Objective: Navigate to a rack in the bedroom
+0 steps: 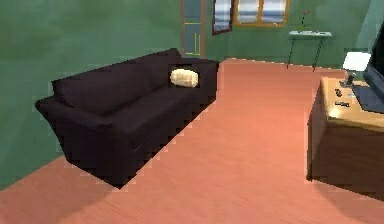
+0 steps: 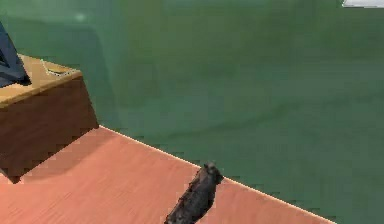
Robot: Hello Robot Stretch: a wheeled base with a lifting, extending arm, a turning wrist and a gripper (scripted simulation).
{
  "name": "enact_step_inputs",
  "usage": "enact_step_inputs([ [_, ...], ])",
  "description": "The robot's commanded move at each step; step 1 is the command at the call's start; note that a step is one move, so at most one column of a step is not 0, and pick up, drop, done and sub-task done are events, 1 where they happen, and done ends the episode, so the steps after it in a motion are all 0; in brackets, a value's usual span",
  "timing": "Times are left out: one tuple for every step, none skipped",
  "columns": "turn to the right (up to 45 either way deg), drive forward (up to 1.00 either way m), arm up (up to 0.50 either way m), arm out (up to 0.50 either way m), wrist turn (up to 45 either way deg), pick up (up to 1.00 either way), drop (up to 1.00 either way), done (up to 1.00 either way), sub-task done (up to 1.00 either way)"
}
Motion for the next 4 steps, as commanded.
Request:
enact_step_inputs([
  [15.0, 0.00, 0.00, 0.00, 0.0, 0.00, 0.00, 0.00, 0.00],
  [0.0, 1.00, 0.00, 0.00, 0.0, 0.00, 0.00, 0.00, 0.00],
  [0.0, 0.55, 0.00, 0.00, 0.0, 0.00, 0.00, 0.00, 0.00],
  [3.0, 0.00, 0.00, 0.00, 0.0, 0.00, 0.00, 0.00, 0.00],
])
